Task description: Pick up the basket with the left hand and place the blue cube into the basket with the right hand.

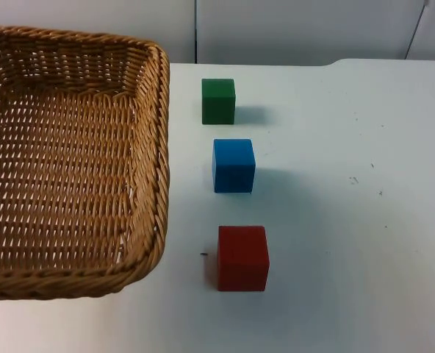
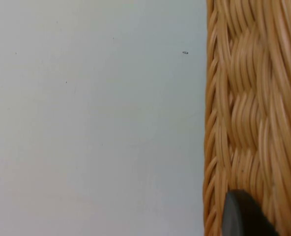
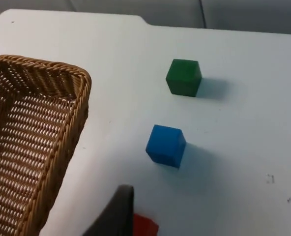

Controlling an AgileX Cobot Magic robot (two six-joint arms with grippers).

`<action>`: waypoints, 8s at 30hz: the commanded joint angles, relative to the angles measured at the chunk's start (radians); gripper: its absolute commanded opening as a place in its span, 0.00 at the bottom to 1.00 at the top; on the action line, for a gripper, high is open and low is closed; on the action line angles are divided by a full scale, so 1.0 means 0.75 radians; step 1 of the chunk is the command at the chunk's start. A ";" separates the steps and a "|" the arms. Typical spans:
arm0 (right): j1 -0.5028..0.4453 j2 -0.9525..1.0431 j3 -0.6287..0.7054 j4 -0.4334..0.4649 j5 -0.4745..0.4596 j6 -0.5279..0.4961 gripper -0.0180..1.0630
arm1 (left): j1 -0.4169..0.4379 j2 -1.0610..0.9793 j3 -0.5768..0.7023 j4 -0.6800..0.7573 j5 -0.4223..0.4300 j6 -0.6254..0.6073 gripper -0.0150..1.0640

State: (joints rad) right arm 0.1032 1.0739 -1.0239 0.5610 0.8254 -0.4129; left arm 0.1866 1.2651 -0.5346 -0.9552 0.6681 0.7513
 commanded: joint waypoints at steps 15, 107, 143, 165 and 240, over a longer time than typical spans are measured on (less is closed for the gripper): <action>0.443 0.743 -0.239 -0.027 -0.357 0.063 0.94 | 0.129 0.025 0.002 -0.002 0.086 0.034 0.01; 0.583 1.167 -0.716 -0.685 -0.413 0.784 0.01 | 0.131 0.025 0.002 -0.017 0.093 0.069 0.01; 1.117 1.291 -0.716 -0.677 -0.698 0.522 0.01 | 0.131 0.030 0.002 -0.024 0.114 0.069 0.01; 1.117 1.442 -0.716 -0.682 -0.743 0.517 0.03 | 0.131 0.030 0.002 -0.027 0.115 0.072 0.01; 1.114 -0.665 0.370 -0.885 -0.269 0.515 0.84 | 0.131 0.640 -0.282 -0.260 0.011 0.360 0.01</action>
State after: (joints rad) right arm 0.9361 0.5851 -0.7512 -0.1036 0.6077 -0.0263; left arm 0.2813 1.7364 -0.7298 -1.1072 0.6635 1.0054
